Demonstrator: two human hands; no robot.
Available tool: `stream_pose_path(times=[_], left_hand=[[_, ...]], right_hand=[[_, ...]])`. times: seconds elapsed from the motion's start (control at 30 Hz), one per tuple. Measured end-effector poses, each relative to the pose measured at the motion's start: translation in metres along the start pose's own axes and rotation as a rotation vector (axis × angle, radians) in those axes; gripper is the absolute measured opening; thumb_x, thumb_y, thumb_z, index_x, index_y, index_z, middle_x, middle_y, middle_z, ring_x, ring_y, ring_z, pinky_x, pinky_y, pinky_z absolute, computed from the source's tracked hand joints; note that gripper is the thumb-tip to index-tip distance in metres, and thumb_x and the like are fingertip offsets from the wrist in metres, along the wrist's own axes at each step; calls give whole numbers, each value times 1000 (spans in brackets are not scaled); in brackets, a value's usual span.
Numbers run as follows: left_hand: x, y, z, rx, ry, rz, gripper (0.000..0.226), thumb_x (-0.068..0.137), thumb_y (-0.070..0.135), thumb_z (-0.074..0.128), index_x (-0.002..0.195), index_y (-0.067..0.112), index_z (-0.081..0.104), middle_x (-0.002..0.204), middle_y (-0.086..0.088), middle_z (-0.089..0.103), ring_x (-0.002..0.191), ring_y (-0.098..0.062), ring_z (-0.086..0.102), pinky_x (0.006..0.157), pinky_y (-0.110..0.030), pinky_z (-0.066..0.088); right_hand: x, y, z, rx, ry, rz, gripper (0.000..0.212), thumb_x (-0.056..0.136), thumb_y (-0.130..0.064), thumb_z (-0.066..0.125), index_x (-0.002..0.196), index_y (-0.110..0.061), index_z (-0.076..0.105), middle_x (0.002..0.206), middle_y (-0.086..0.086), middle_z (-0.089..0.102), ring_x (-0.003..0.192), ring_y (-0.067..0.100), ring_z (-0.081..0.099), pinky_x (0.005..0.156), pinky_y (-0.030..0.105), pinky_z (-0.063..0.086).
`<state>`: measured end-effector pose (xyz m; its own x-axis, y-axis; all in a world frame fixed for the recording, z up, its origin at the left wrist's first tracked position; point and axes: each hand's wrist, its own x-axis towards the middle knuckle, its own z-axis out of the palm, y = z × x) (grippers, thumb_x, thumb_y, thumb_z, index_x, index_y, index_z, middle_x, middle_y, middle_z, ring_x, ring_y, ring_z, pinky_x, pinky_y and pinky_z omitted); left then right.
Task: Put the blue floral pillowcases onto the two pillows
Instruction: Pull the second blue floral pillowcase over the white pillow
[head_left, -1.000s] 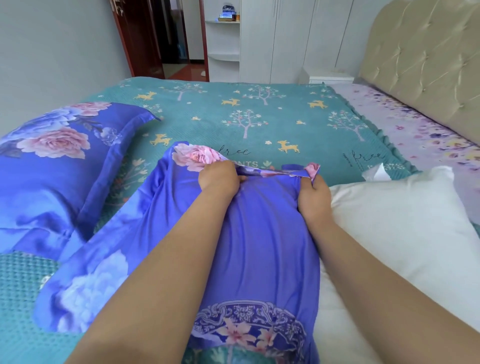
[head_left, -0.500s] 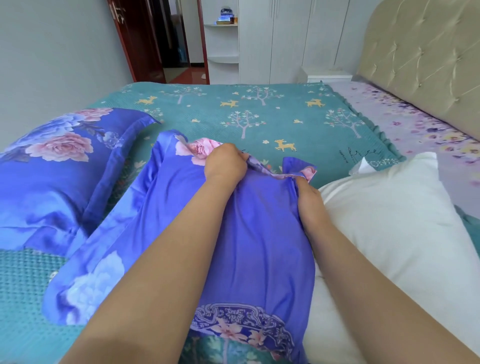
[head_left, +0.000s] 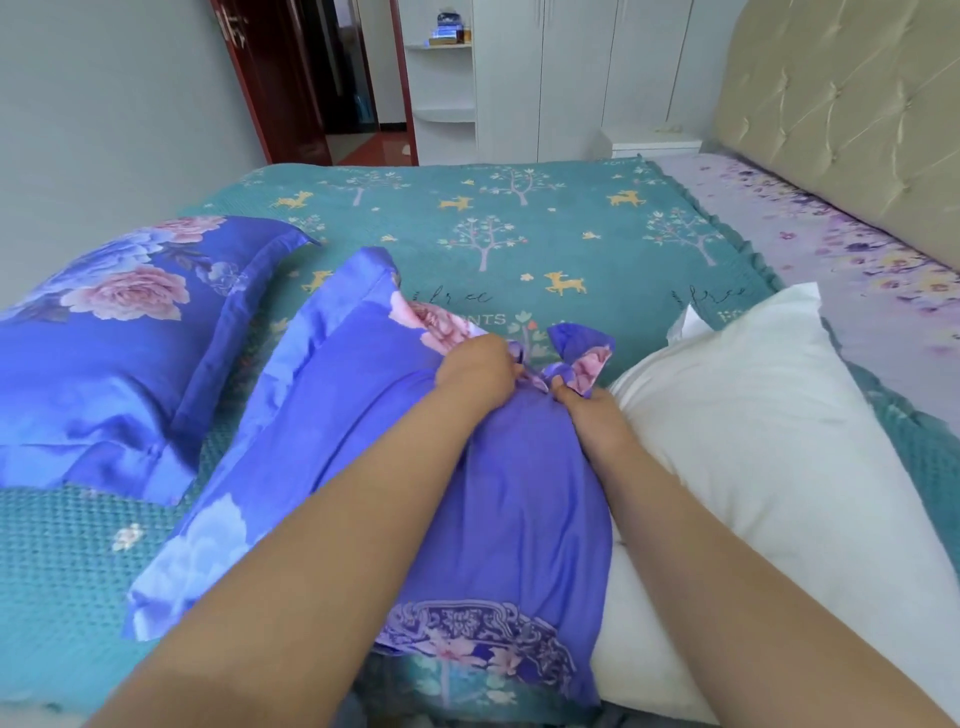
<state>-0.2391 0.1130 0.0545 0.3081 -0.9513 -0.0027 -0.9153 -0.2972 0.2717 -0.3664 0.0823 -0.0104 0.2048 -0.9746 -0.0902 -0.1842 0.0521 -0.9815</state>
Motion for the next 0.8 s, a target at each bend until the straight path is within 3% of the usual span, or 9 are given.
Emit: stream_pose_path(times=[0.07, 0.13, 0.2, 0.23, 0.33, 0.4, 0.53, 0.7, 0.8], left_hand=[[-1, -22, -14, -19, 85, 48, 25, 91, 27, 51, 103, 11, 65, 113, -14, 63, 104, -33, 58, 86, -35, 44], [3, -51, -30, -150, 369, -21, 27, 87, 25, 48, 101, 11, 66, 111, -14, 62, 103, -34, 57, 84, -38, 46], [6, -86, -44, -133, 709, -163, 34, 86, 23, 46, 114, 8, 60, 128, -17, 52, 116, -36, 48, 94, -41, 40], [7, -104, -48, -123, 766, -276, 41, 88, 25, 49, 124, 5, 52, 138, -20, 43, 124, -37, 41, 102, -43, 34], [8, -139, -53, -370, 426, -597, 63, 94, 39, 47, 139, -3, 34, 147, -24, 33, 136, -37, 32, 110, -40, 25], [7, -144, -50, -499, 220, -566, 64, 97, 42, 39, 139, -7, 35, 146, -25, 35, 135, -35, 35, 109, -35, 27], [-8, -146, -61, -579, 424, -440, 53, 99, 33, 38, 130, -9, 45, 135, -28, 46, 125, -39, 44, 101, -36, 34], [-29, -166, -68, -725, 711, -509, 41, 99, 31, 36, 116, -4, 50, 125, -23, 54, 116, -38, 49, 95, -38, 37], [-36, -183, -75, -777, 810, -586, 41, 100, 29, 37, 119, -5, 51, 127, -23, 53, 118, -37, 48, 95, -37, 37]], right_hand=[[3, -2, -2, -101, 64, 1, 29, 96, -24, 50, 110, -3, 64, 108, 17, 65, 102, 27, 60, 84, 31, 42], [2, -3, -4, -131, 97, -9, 30, 97, -23, 48, 111, -2, 64, 113, 21, 64, 108, 33, 59, 87, 33, 43], [1, -4, -6, -159, 119, -43, 30, 97, -23, 48, 110, -2, 64, 113, 22, 64, 109, 34, 58, 88, 34, 43], [-1, -5, -7, -162, 130, -67, 30, 97, -24, 48, 109, -1, 64, 112, 23, 64, 108, 34, 58, 87, 34, 43], [-11, -10, -6, -189, 148, -130, 32, 96, -30, 50, 103, -3, 65, 106, 21, 66, 103, 34, 60, 82, 32, 43], [-15, -15, -7, -185, 138, -150, 37, 95, -40, 49, 99, -8, 67, 100, 17, 67, 98, 30, 60, 82, 32, 43], [-10, -39, -19, -122, 204, -7, 62, 98, -51, 26, 108, -3, 63, 107, 18, 62, 101, 30, 57, 92, 37, 44], [3, -92, -25, -5, 280, -127, 34, 96, -27, 44, 69, -9, 52, 70, 7, 51, 69, 24, 47, 65, 31, 37], [16, -116, -45, 130, 396, -6, 24, 90, -32, 52, 75, -14, 55, 77, 3, 59, 63, 18, 50, 62, 30, 45]])
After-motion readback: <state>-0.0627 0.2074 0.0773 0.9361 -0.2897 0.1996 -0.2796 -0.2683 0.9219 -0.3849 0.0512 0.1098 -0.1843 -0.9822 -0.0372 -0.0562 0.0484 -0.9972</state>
